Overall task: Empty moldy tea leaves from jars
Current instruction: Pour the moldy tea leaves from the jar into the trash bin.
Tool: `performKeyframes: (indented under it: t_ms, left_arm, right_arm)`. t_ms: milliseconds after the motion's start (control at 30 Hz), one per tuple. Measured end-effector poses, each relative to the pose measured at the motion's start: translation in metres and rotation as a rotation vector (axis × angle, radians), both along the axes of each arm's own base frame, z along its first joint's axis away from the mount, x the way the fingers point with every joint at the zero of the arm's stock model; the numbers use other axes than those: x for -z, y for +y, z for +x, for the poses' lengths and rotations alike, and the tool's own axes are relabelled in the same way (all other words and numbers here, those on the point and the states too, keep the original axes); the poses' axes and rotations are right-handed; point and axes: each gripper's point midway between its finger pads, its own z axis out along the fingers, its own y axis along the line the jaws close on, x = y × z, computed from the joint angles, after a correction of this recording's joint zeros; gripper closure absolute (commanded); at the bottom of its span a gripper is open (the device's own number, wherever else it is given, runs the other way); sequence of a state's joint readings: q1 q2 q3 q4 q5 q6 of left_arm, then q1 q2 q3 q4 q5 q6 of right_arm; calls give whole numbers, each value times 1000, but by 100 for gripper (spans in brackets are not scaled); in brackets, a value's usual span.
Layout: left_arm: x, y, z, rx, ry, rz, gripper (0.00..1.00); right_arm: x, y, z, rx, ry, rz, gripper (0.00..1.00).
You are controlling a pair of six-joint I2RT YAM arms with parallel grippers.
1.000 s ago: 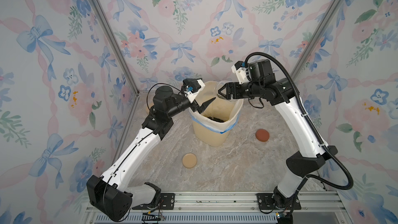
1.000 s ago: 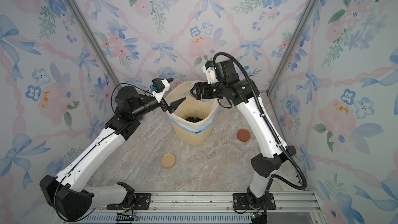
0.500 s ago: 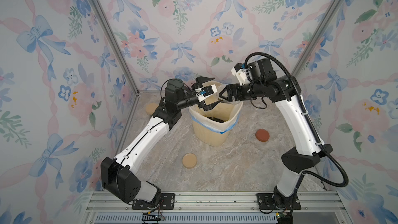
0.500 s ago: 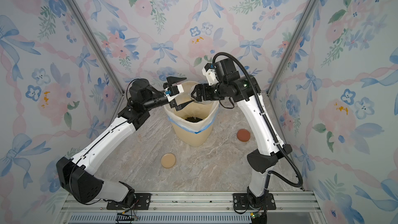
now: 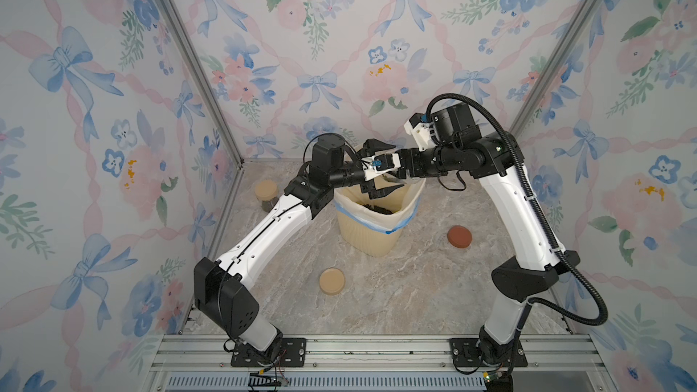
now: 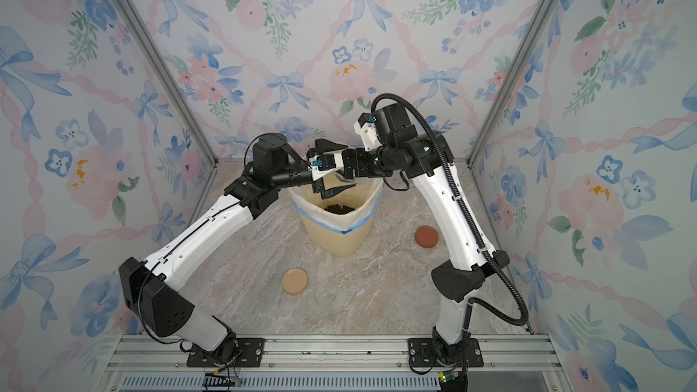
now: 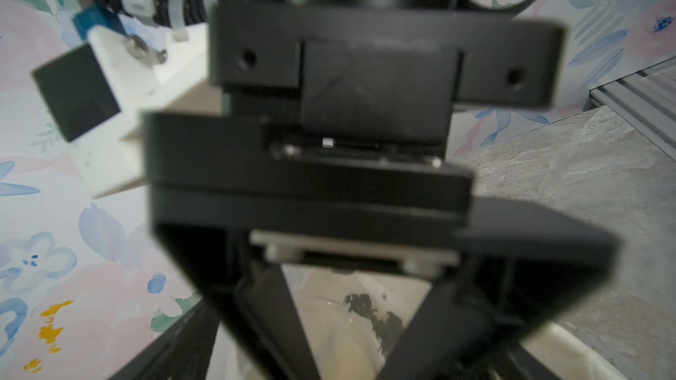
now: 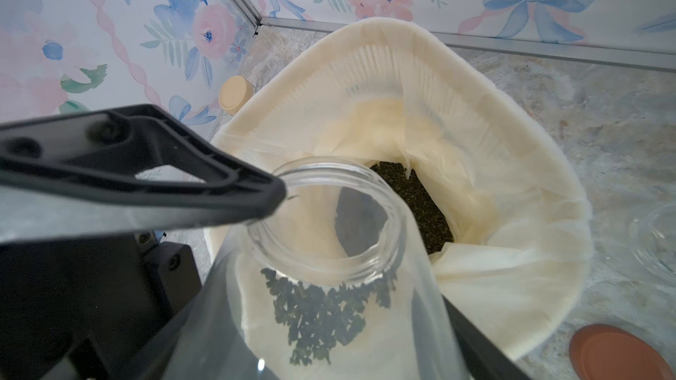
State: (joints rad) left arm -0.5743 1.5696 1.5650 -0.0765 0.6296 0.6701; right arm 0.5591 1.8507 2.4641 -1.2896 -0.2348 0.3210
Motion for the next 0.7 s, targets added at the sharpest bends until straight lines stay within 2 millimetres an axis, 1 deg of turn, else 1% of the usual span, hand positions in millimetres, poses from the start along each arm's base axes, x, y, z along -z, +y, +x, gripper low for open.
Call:
performKeyframes:
  t_ms: [100,167,267,333,467,533,633,700]
  left_arm:
    - [5,-8,2,-4,7,9,2]
    - [8,-12,2,-6,10,14,2]
    - [11,-14,4,-15,15,21,2]
    - [12,-14,5,-23,16,24,2]
    - [12,-15,6,-34,12,27,6]
    - [12,-14,7,-39,8,29,11]
    - [12,-14,8,-46,-1,33,25]
    - [12,-14,9,-46,-4,35,27]
  right_arm:
    - [2,5,-2,-10,5,2,39]
    - [7,6,-1,-5,15,-4,39]
    - [12,5,1,2,26,-10,39]
    - [12,6,2,3,26,-7,39]
    - [11,8,1,0,26,2,39]
    - [10,8,2,3,26,5,38]
    - [10,7,2,11,35,11,38]
    - [11,6,3,14,38,13,38]
